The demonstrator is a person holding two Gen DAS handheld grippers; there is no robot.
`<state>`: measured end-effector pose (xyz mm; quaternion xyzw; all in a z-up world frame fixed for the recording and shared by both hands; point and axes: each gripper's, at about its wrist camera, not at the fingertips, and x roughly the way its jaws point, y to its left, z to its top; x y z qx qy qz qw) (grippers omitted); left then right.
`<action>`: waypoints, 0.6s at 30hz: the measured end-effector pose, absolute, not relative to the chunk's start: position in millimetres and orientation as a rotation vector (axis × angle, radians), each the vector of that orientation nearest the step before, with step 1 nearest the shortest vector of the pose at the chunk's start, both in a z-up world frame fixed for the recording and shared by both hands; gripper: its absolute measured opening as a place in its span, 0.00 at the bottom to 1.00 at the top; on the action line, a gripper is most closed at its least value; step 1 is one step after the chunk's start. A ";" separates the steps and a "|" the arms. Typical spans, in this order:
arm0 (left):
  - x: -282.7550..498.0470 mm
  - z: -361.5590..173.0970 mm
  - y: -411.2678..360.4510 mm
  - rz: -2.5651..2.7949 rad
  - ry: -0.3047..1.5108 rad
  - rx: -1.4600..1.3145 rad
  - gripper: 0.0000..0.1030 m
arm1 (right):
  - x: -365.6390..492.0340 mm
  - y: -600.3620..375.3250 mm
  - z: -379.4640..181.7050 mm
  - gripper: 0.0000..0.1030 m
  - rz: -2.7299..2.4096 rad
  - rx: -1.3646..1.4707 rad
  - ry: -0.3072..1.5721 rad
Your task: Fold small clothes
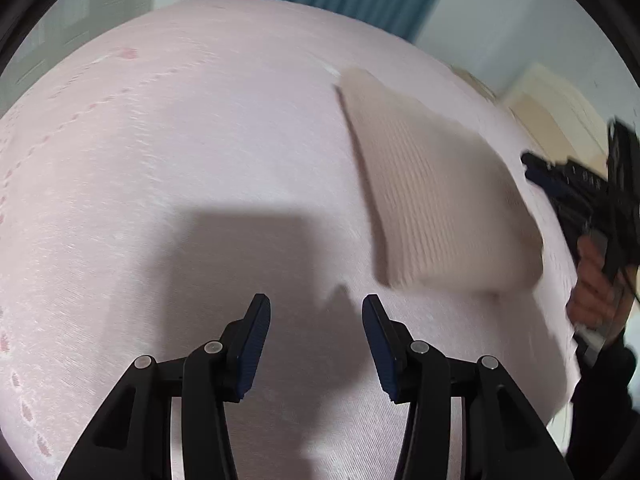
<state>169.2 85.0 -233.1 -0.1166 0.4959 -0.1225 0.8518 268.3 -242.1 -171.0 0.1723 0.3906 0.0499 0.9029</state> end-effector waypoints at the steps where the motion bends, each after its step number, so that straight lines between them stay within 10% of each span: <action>1: 173.8 -230.1 87.6 -0.253 1.031 -0.261 0.44 | 270.0 -239.0 -171.9 0.33 0.124 0.355 0.794; 18: 314.5 -203.3 -10.1 -0.483 0.936 -0.216 0.44 | 292.2 -261.4 -222.2 0.31 0.062 0.266 0.915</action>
